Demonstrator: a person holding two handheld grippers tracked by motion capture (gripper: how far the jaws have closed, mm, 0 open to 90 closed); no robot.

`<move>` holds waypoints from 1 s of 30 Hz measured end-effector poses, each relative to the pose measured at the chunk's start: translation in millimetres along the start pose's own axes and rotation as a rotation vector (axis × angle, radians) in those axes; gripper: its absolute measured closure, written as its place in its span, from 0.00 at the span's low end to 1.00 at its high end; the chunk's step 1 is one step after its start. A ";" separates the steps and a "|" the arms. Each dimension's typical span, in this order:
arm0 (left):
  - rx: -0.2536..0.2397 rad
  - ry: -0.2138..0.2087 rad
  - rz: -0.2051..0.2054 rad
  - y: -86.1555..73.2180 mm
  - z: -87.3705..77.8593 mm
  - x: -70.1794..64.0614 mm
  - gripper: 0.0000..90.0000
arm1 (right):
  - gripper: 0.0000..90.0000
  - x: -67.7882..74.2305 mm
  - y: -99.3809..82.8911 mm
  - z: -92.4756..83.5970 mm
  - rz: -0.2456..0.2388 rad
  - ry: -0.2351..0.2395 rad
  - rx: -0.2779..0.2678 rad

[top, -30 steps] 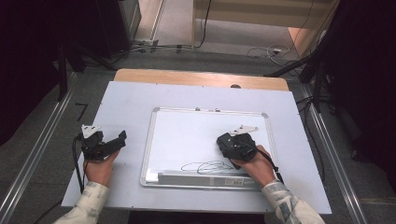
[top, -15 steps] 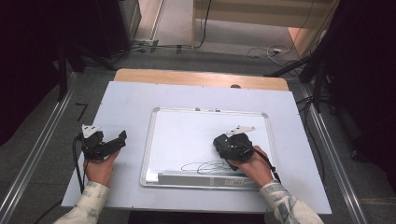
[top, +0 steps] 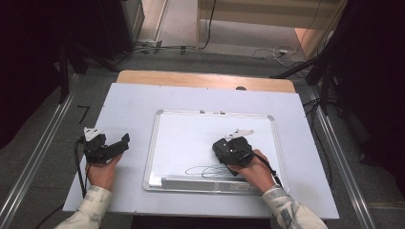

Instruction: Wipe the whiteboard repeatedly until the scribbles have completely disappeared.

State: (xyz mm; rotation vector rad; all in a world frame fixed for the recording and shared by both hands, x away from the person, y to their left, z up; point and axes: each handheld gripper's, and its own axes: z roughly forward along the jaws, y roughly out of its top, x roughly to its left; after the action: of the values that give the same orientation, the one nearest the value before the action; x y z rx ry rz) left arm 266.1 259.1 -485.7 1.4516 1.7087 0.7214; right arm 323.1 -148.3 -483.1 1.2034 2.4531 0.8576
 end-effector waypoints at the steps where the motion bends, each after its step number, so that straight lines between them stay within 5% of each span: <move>1: 0.000 0.000 0.000 0.0 0.0 0.0 0.16 | 0.43 1.1 0.4 0.3 -0.003 -0.002 0.002; 30: -0.002 -0.002 0.001 0.1 0.4 -0.6 0.16 | 0.43 34.0 7.0 7.3 -0.052 0.028 0.000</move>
State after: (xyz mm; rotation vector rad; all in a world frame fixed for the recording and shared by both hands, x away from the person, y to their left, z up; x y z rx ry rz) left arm 266.6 258.5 -485.7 1.4520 1.7051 0.7215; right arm 310.1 -115.3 -484.1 1.1303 2.4942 0.8662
